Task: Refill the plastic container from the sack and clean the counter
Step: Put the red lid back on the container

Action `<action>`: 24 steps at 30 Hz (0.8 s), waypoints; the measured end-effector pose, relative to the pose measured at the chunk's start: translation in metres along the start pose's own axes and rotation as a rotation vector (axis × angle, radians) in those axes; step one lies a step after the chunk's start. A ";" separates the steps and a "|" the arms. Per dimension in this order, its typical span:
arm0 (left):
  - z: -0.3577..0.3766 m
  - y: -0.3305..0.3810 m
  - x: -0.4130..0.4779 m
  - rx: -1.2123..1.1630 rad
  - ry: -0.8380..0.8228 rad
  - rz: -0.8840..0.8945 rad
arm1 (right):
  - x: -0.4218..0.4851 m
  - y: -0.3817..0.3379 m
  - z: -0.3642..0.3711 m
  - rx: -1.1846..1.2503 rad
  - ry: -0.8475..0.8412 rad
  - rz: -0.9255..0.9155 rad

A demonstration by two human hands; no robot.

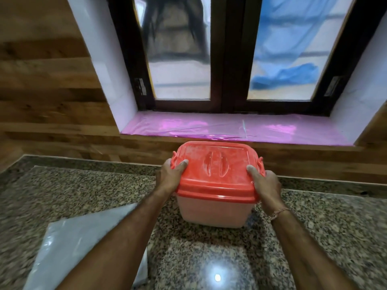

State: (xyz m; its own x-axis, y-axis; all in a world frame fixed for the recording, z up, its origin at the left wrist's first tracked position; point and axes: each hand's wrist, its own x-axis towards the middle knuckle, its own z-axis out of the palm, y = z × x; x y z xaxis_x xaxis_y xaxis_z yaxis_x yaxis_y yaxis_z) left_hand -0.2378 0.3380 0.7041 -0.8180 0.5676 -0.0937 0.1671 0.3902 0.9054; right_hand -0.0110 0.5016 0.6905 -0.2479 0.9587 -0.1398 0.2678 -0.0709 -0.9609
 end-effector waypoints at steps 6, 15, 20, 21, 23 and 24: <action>-0.036 -0.052 -0.053 0.144 -0.046 -0.032 | -0.068 0.035 0.020 0.287 0.226 0.082; -0.211 -0.253 -0.116 0.763 0.038 -0.430 | -0.217 0.138 0.171 -0.193 -0.506 0.104; -0.291 -0.329 -0.123 0.720 -0.029 -0.527 | -0.250 0.141 0.246 -0.427 -0.500 0.049; -0.299 -0.338 -0.124 0.737 -0.037 -0.521 | -0.252 0.147 0.256 -0.409 -0.481 0.074; -0.305 -0.347 -0.128 0.739 -0.030 -0.474 | -0.258 0.149 0.268 -0.215 -0.401 0.242; -0.303 -0.346 -0.133 0.707 -0.029 -0.435 | -0.258 0.152 0.268 -0.059 -0.343 0.342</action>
State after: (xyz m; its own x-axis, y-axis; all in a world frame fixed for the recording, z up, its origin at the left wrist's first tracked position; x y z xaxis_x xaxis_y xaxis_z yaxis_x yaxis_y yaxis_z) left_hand -0.3540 -0.0925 0.5287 -0.8764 0.2757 -0.3949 0.1538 0.9372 0.3130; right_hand -0.1557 0.1690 0.5160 -0.4259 0.7364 -0.5256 0.4370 -0.3412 -0.8322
